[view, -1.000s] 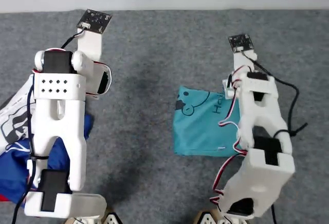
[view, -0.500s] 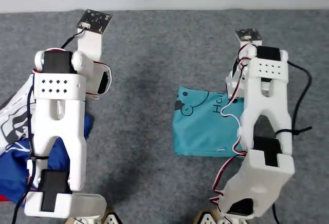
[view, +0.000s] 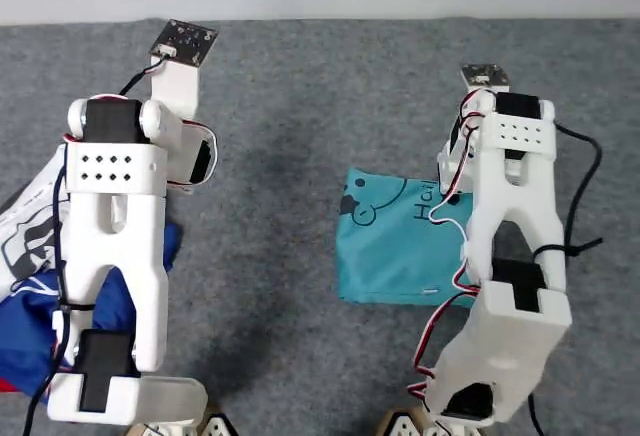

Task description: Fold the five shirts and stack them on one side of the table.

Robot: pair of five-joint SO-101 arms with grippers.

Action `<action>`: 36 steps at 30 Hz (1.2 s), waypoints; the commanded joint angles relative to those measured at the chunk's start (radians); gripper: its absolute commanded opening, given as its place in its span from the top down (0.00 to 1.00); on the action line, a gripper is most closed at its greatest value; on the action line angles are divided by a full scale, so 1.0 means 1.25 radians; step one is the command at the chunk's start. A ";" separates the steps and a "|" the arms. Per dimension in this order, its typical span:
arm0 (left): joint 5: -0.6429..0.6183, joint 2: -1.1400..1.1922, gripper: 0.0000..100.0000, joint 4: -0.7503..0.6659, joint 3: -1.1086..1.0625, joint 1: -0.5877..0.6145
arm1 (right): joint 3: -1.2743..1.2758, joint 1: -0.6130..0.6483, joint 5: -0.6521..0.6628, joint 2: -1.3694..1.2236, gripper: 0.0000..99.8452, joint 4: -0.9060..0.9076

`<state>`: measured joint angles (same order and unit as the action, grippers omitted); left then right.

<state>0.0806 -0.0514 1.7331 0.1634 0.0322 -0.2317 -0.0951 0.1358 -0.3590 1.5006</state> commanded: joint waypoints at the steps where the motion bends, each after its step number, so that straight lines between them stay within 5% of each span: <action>1: 0.006 -0.036 0.99 0.016 0.003 0.000 | -0.082 -0.012 -0.010 0.010 0.83 -0.002; 16: 0.007 -0.029 0.99 0.016 0.003 0.000 | -0.129 -0.020 -0.011 -0.110 0.83 -0.006; 22: 0.009 -0.029 0.99 0.016 0.003 0.000 | -0.131 -0.009 -0.012 -0.117 0.99 -0.029; 36: 0.009 -0.029 0.99 0.016 0.003 0.000 | -0.236 -0.024 0.012 -0.126 0.99 -0.057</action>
<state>0.0806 -0.0514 1.7331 0.1634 0.0322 -0.4680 -0.1120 0.1327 -0.5217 1.4622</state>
